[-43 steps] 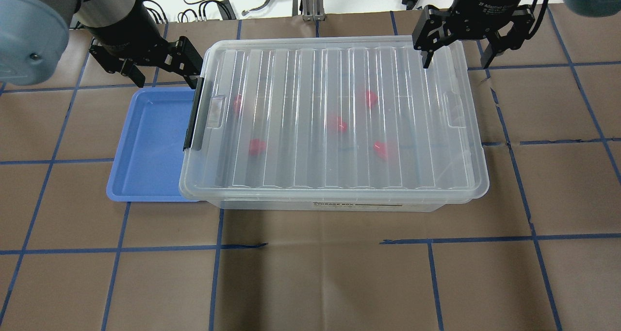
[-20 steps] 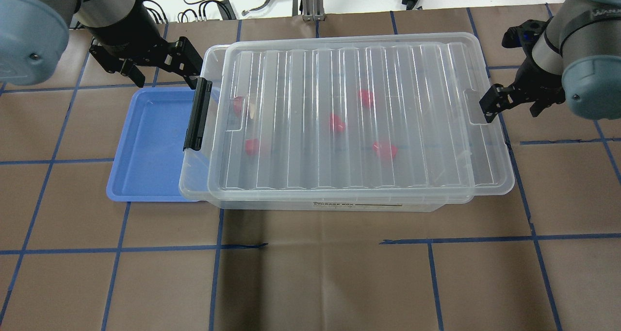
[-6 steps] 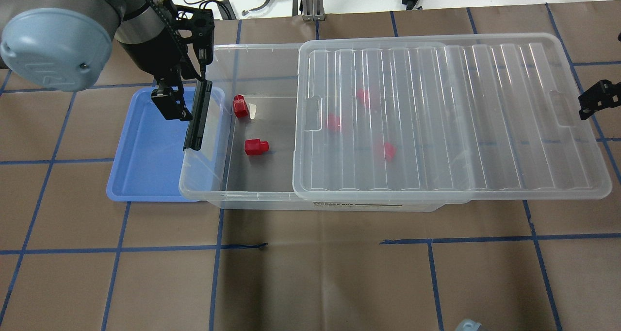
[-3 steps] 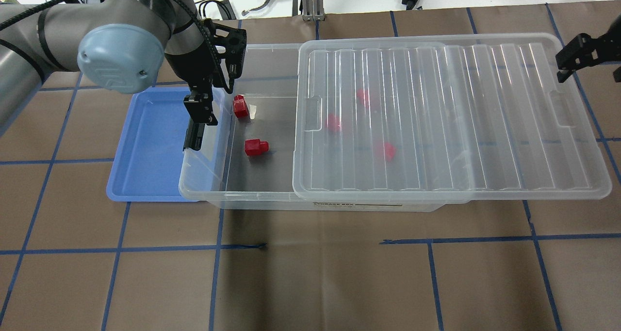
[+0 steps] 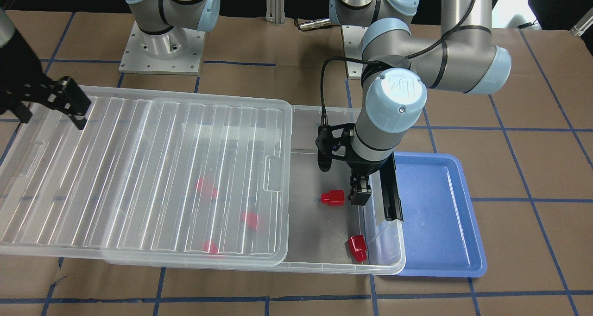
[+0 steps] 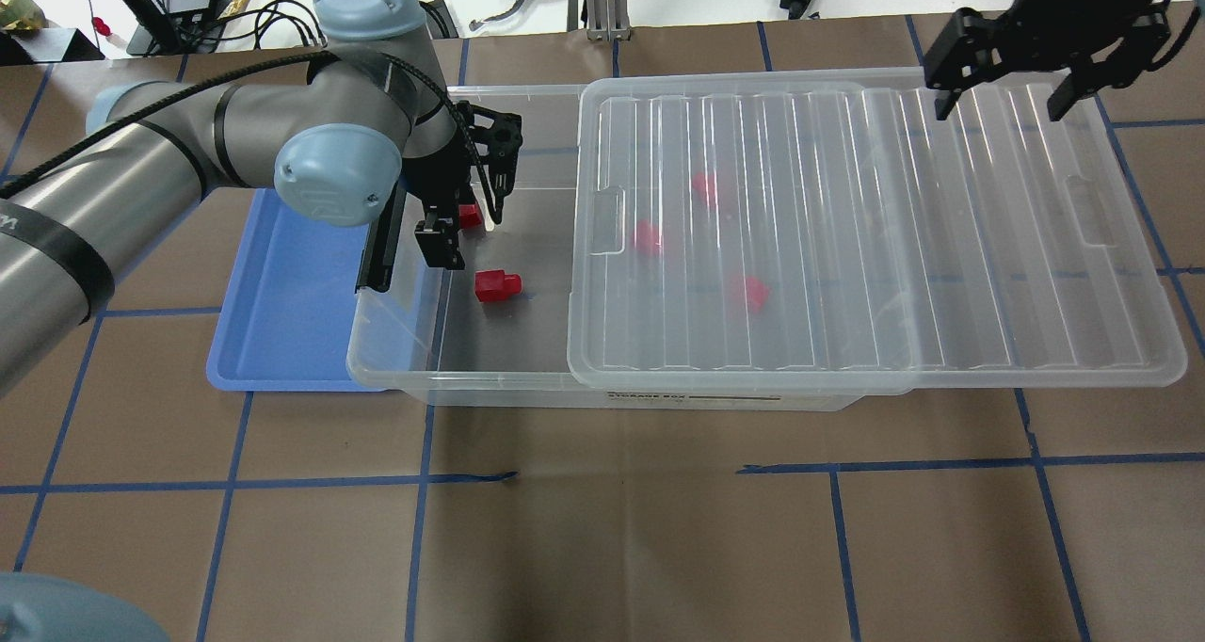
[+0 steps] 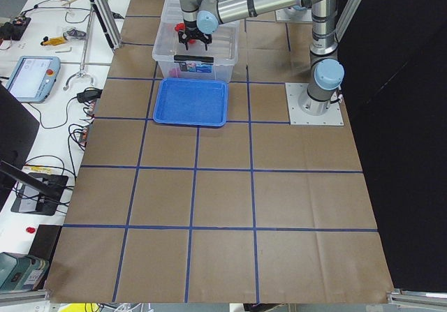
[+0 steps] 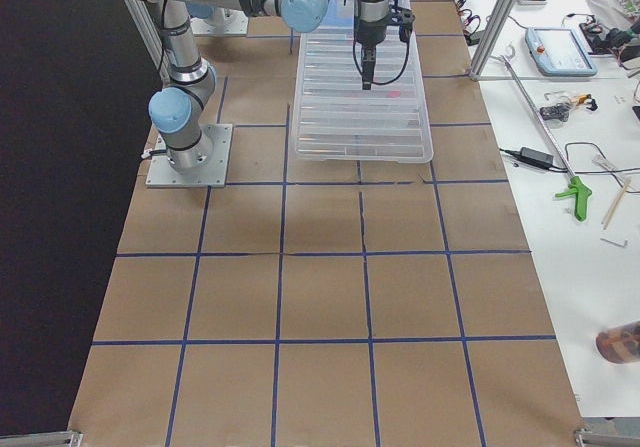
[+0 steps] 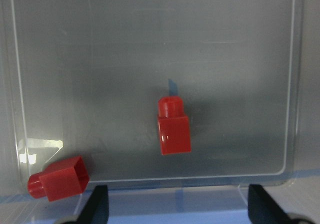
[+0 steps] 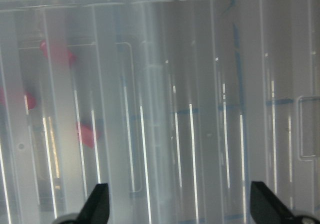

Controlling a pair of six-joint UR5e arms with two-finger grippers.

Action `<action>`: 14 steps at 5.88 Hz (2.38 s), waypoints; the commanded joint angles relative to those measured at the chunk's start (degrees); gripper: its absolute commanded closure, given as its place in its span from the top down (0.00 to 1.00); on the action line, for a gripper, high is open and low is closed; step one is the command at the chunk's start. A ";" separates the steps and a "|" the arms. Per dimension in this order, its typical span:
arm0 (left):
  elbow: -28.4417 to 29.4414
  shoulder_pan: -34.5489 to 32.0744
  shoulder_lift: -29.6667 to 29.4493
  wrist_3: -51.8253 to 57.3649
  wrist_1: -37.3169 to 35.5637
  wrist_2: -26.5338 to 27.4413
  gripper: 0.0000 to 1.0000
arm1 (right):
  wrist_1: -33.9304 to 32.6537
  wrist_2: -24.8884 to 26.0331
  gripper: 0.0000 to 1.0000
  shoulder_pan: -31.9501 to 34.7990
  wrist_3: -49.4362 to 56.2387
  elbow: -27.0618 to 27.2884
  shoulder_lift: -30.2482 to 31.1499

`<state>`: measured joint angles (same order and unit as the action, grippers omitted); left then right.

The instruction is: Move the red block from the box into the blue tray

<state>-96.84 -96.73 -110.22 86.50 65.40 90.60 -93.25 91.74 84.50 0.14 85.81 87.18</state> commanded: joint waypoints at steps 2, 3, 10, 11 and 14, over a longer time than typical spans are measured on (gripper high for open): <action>-7.04 -0.30 -3.93 -0.10 -12.04 -0.33 0.97 | 0.35 -0.24 1.00 6.45 -4.53 -0.30 0.19; -8.27 -0.74 -4.39 -0.10 -14.05 -0.25 0.97 | 0.35 -1.03 1.00 7.33 -5.05 -0.30 0.19; -4.97 -0.66 1.46 0.33 -10.26 -0.16 0.18 | 2.64 -1.21 1.00 7.08 -5.06 -0.30 -0.25; 0.89 -0.39 3.76 0.42 -0.63 -0.25 0.18 | 2.64 -1.21 1.00 7.08 -5.06 -0.21 -0.25; 12.20 -0.30 6.85 0.94 17.83 0.10 0.18 | 2.38 -1.04 1.00 6.38 -4.27 0.14 -0.69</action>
<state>-85.88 -97.18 -104.06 86.98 80.65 90.52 -90.74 90.58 91.35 -4.67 85.79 86.71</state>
